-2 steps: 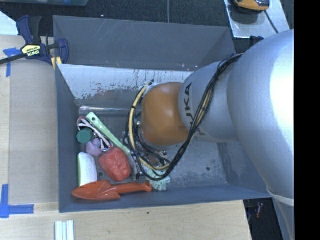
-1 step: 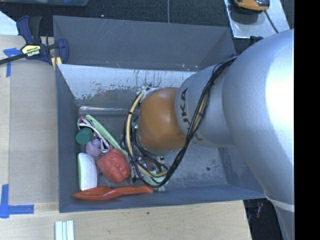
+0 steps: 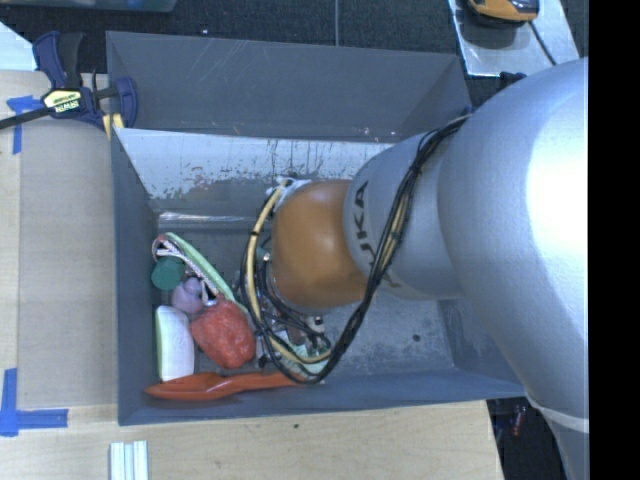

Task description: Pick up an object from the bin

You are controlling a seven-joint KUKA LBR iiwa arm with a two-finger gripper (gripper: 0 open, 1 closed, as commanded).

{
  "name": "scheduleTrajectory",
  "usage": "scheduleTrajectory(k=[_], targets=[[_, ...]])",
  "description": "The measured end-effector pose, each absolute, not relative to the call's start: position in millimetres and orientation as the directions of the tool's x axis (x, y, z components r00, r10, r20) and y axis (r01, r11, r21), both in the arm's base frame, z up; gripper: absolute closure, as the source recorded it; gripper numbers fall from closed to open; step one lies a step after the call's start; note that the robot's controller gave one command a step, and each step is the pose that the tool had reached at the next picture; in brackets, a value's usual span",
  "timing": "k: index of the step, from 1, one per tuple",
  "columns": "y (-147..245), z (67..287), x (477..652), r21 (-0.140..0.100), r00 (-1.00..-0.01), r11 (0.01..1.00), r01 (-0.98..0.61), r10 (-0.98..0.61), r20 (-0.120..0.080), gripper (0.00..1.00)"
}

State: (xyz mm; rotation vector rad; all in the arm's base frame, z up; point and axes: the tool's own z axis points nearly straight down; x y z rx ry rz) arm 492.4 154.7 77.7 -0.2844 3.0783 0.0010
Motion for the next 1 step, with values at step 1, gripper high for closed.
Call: scheduleTrajectory(k=[1], targets=[[143.8, 75.4, 505.1, -0.003, -0.989, 0.990, -0.140, -0.140, -0.052, 1.00]])
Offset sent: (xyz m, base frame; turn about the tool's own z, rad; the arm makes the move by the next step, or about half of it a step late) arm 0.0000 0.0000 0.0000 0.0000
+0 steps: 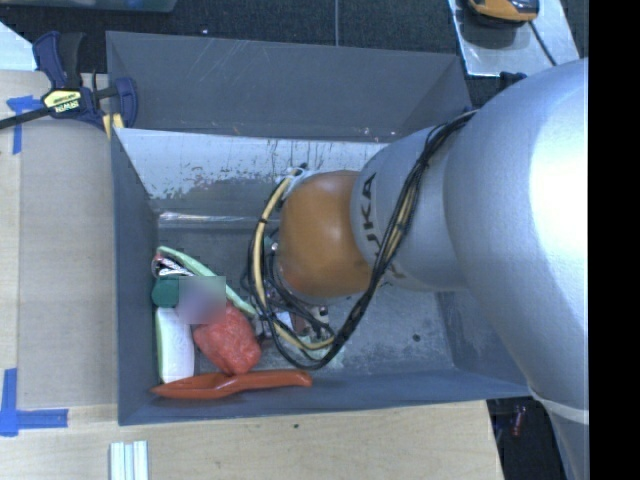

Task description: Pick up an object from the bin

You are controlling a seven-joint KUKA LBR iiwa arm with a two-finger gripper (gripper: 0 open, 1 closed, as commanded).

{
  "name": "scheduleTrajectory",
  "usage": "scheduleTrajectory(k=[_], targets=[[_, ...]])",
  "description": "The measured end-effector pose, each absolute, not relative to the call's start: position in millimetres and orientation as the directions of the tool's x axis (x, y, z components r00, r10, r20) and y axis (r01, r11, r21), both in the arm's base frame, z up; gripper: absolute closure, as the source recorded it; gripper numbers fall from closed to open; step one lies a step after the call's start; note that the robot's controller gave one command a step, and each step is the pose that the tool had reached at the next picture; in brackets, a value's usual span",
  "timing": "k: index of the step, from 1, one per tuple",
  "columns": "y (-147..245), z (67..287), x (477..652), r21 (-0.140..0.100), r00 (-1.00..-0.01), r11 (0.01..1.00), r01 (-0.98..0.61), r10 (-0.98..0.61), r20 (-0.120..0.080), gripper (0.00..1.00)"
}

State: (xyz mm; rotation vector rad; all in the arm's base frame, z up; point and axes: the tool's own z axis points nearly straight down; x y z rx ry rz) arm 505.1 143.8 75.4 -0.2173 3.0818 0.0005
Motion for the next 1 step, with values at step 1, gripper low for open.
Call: scheduleTrajectory(k=[1], targets=[[143.8, 75.4, 505.1, -0.003, -0.989, 0.990, -0.140, -0.140, -0.052, 1.00]])
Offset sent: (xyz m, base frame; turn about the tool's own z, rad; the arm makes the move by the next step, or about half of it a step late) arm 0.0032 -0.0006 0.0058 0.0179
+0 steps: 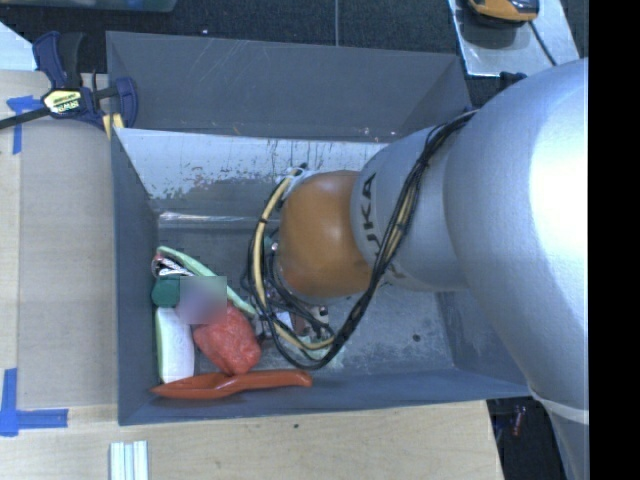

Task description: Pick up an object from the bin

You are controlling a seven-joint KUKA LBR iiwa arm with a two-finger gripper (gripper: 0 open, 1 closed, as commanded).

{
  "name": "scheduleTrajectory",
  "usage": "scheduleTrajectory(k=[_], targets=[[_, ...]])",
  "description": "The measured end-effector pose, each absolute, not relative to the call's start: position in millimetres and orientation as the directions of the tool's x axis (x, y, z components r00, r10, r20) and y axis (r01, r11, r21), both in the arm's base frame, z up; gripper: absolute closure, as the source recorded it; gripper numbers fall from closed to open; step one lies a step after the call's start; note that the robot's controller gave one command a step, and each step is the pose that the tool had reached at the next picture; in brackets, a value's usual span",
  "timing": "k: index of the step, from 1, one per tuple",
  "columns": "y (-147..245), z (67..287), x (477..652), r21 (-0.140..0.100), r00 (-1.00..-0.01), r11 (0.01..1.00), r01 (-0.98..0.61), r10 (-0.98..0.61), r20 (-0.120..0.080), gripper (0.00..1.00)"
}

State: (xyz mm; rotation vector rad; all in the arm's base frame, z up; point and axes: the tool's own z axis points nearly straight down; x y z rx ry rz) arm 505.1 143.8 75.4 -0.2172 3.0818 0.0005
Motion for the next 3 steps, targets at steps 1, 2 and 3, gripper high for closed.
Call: scheduleTrajectory(k=[1, 2, 3], targets=[[143.2, 79.0, 507.7, -0.003, -0.990, 0.991, -0.131, -0.131, -0.057, 1.00], [148.3, 86.6, 513.8, -0.006, -0.983, 0.985, -0.173, -0.173, -0.058, 1.00], [149.7, 87.8, 516.0, -0.006, -0.982, 0.984, -0.180, -0.180, -0.060, 1.00]])
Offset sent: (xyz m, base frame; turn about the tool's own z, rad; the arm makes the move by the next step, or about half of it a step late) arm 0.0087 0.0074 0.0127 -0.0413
